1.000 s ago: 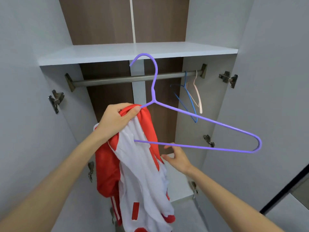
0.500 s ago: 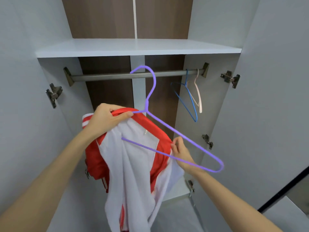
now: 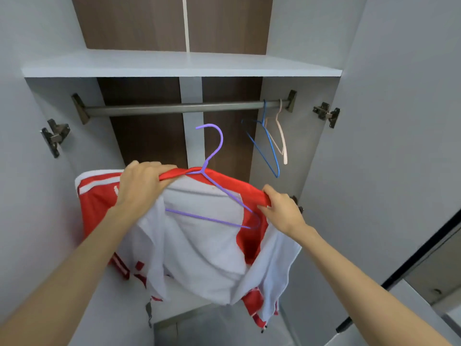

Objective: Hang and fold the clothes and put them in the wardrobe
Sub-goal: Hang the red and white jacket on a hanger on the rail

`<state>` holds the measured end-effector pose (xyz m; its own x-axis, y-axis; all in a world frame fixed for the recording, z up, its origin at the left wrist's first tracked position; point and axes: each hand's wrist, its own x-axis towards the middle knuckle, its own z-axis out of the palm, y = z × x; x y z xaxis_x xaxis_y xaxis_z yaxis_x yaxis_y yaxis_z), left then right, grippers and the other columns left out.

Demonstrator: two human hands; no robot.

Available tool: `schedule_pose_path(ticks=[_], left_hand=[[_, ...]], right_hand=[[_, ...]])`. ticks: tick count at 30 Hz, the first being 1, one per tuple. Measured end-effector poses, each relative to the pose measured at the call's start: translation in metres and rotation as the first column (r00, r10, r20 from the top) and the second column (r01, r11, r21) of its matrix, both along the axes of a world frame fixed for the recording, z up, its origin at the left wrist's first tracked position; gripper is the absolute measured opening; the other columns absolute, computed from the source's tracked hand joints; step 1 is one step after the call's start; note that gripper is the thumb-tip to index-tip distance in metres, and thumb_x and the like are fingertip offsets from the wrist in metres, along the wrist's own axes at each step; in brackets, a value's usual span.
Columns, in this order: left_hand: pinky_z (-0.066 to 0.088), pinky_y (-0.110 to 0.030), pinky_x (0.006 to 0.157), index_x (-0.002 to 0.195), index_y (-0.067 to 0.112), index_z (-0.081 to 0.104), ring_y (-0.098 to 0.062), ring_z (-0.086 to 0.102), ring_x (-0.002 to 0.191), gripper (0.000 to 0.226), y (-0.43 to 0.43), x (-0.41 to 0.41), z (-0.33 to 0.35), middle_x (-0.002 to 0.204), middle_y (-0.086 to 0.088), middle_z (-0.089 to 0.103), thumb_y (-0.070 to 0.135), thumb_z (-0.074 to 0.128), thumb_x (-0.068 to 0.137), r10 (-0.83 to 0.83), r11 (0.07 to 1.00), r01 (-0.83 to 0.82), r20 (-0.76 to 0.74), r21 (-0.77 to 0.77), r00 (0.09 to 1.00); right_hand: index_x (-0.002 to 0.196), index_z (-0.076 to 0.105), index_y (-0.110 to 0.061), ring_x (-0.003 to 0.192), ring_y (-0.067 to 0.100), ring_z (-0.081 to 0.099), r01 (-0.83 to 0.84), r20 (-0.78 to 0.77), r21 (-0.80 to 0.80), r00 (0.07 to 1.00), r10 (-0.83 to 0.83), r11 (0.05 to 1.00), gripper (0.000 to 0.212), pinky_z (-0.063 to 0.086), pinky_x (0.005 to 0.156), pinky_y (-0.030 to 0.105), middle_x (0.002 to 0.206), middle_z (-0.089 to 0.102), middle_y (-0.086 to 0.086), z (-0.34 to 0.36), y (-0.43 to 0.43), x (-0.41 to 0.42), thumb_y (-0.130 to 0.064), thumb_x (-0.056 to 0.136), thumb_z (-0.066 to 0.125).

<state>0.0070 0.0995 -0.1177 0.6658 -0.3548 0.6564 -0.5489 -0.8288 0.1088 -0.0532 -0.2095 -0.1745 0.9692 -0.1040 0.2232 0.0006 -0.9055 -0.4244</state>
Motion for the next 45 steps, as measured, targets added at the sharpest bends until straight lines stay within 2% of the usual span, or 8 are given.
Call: schedule_pose_path(ticks=[2, 6, 13, 17, 21, 27, 36, 45], left_hand=[[0.043, -0.034, 0.063, 0.097, 0.024, 0.075, -0.032, 0.064, 0.074, 0.041, -0.015, -0.004, -0.006, 0.079, -0.005, 0.069, 0.048, 0.043, 0.090, 0.062, 0.994, -0.064, -0.023, -0.083, 0.998], [0.036, -0.026, 0.068, 0.101, 0.036, 0.072, -0.027, 0.065, 0.091, 0.023, -0.038, -0.008, -0.012, 0.096, 0.006, 0.073, 0.049, 0.058, 0.089, 0.154, 0.934, -0.190, -0.140, -0.304, 0.978], [0.048, -0.022, 0.074, 0.092, 0.030, 0.071, -0.014, 0.062, 0.081, 0.035, -0.079, -0.018, -0.022, 0.084, 0.008, 0.066, 0.059, 0.056, 0.079, -0.179, 0.842, -0.103, -0.454, -0.529, 0.873], [0.034, -0.011, 0.059, 0.096, 0.029, 0.074, -0.007, 0.059, 0.076, 0.035, -0.062, -0.001, -0.012, 0.087, 0.011, 0.070, 0.057, 0.056, 0.085, -0.065, 0.827, -0.173, -0.396, -0.535, 0.916], [0.043, -0.021, 0.060, 0.089, 0.030, 0.075, -0.008, 0.065, 0.078, 0.028, -0.055, 0.011, 0.000, 0.081, 0.012, 0.072, 0.054, 0.061, 0.083, -0.221, 0.843, -0.063, -0.450, -0.535, 0.865], [0.041, -0.031, 0.075, 0.083, 0.029, 0.066, -0.013, 0.058, 0.076, 0.023, -0.050, 0.035, 0.001, 0.072, 0.014, 0.060, 0.047, 0.054, 0.091, -0.217, 0.920, 0.041, -0.419, -0.390, 0.882], [0.044, -0.030, 0.080, 0.113, 0.021, 0.068, -0.017, 0.057, 0.091, 0.031, -0.039, 0.094, -0.001, 0.099, -0.002, 0.066, 0.041, 0.051, 0.095, -0.123, 0.958, 0.016, -0.360, -0.285, 0.925], [0.030, -0.030, 0.086, 0.120, 0.028, 0.062, -0.023, 0.051, 0.102, 0.035, -0.043, 0.193, -0.019, 0.104, -0.006, 0.060, 0.045, 0.044, 0.097, 0.043, 0.969, -0.126, -0.357, -0.214, 0.933]], right_hand=[[0.086, 0.039, -0.018, 0.070, 0.029, 0.054, 0.070, 0.083, 0.256, 0.992, -0.094, 0.964, 0.019, 0.042, 0.062, 0.035, 0.074, 0.060, 0.005, 0.009, 0.013, 0.001, -0.012, 0.086, 0.056], [0.088, 0.037, -0.017, 0.054, 0.010, 0.041, 0.047, 0.013, 0.806, 0.995, -0.097, 0.591, 0.021, 0.042, 0.051, 0.024, 0.067, 0.039, -0.001, 0.027, 0.038, -0.002, -0.001, 0.086, 0.050], [0.092, 0.042, -0.016, 0.066, 0.011, 0.064, -0.170, 0.071, 0.910, 0.962, 0.262, 0.377, 0.026, 0.058, 0.061, 0.031, 0.069, 0.060, -0.003, 0.067, 0.069, -0.008, -0.008, 0.088, 0.066], [0.103, 0.065, -0.016, 0.096, 0.017, 0.057, -0.195, 0.421, 0.168, 0.901, 0.108, 0.966, 0.026, 0.046, 0.089, 0.031, 0.099, 0.064, 0.000, 0.085, 0.035, -0.001, -0.020, 0.080, 0.075], [0.118, 0.059, -0.008, 0.111, 0.034, 0.053, -0.155, 0.246, -0.238, 0.945, 0.214, 0.959, 0.030, 0.039, 0.090, 0.039, 0.115, 0.060, 0.012, 0.082, 0.015, 0.011, -0.023, 0.092, 0.057], [0.122, 0.048, -0.027, 0.095, 0.033, 0.060, -0.094, 0.200, -0.087, 0.974, 0.109, 0.992, 0.026, 0.040, 0.068, 0.036, 0.101, 0.068, 0.003, 0.061, 0.034, 0.029, -0.033, 0.099, 0.038], [0.088, 0.063, -0.024, 0.077, 0.028, 0.057, -0.097, 0.166, 0.375, 0.985, 0.036, 0.922, 0.005, 0.050, 0.079, 0.047, 0.078, 0.063, 0.002, 0.051, 0.060, 0.097, -0.021, 0.084, 0.061], [0.079, 0.070, -0.023, 0.065, 0.011, 0.048, -0.080, 0.137, 0.423, 0.990, 0.024, 0.902, 0.016, 0.045, 0.067, 0.034, 0.065, 0.059, 0.002, 0.033, 0.059, 0.222, -0.032, 0.088, 0.060]])
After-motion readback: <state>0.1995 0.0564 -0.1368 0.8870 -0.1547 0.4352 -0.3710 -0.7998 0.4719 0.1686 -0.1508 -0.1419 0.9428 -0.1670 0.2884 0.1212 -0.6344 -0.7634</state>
